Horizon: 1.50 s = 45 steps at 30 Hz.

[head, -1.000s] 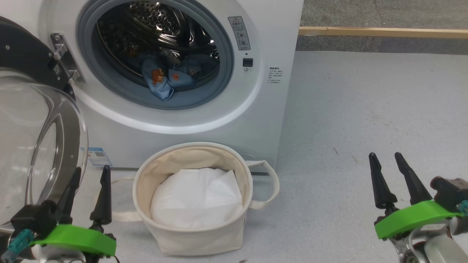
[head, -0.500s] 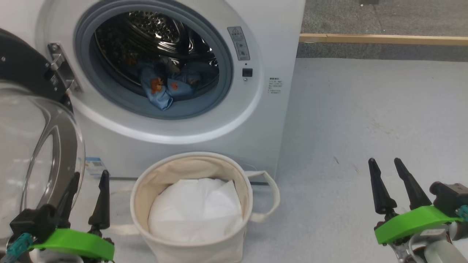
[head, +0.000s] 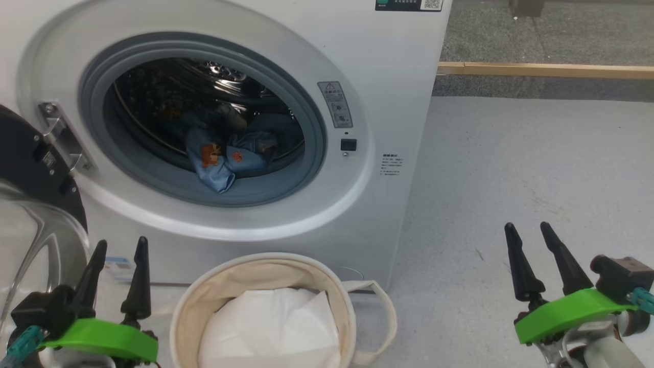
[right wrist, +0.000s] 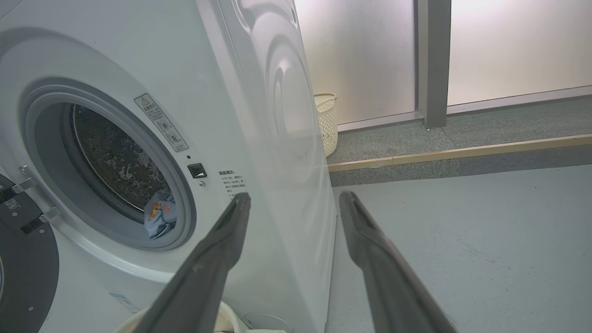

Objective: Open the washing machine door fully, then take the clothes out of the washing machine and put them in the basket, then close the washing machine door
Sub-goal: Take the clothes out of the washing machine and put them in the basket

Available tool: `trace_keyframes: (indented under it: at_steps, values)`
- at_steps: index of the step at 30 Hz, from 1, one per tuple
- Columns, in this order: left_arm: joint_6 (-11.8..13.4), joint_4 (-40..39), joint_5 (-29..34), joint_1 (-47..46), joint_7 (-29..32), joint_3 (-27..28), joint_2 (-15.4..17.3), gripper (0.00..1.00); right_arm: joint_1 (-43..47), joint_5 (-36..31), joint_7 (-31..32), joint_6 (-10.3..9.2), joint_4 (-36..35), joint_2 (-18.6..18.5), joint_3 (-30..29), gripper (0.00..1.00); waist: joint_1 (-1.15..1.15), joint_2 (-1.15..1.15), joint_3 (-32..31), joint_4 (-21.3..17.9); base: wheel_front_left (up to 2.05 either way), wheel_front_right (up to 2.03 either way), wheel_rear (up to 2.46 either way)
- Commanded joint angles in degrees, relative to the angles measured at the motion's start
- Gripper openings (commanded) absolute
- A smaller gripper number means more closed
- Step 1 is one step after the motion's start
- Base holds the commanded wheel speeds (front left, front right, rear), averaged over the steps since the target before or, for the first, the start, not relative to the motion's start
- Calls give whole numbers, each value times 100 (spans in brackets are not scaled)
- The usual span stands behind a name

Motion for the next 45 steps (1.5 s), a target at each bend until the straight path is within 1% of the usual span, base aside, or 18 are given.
trace_keyframes:
  at_steps: [1,7,11,15,19,23,30,36,37,38,45]
  values:
    - [38,-156,-8,-308,-43,226,172,100,-170,-46,-17,6,-205,-49,99,100,0,0,11,-1,82,-82,0]
    - [52,-111,-66,-331,-17,168,101,100,-166,-68,-13,6,-198,-28,161,100,0,0,59,-14,34,-34,0]
    - [124,-55,-174,-404,-59,221,-8,100,-177,-73,-8,6,-205,-24,169,100,0,0,135,-38,0,0,0]
    - [127,68,-63,-528,-88,77,-38,100,-222,-95,8,6,-234,-2,199,100,0,0,299,-92,0,0,0]
    - [143,328,16,-827,-166,-52,-153,100,-287,-122,23,6,-285,14,233,100,0,0,534,-164,0,0,0]
    - [25,774,27,-1333,-245,-177,-266,100,-389,-182,26,6,-369,31,252,100,0,0,852,-254,0,0,0]
    - [-277,1823,23,-2437,-392,-292,-346,100,-567,-317,-126,6,-651,94,301,100,0,0,1542,-452,0,0,0]
    - [-484,2644,40,-3402,-471,-380,-296,100,-688,-434,-215,6,-843,152,261,100,0,0,2148,-580,0,0,0]
    - [-484,2644,40,-3402,-471,-380,-296,100,-688,-434,-215,6,-843,152,261,100,0,0,2148,-580,0,0,0]
    - [-528,2872,46,-3701,-490,-402,-272,100,-723,-472,-239,6,-888,172,254,100,0,0,2323,-613,0,0,0]
    - [-622,3507,-28,-4683,-523,-441,-202,100,-846,-578,-307,6,-986,266,226,100,0,0,2893,-731,0,0,0]
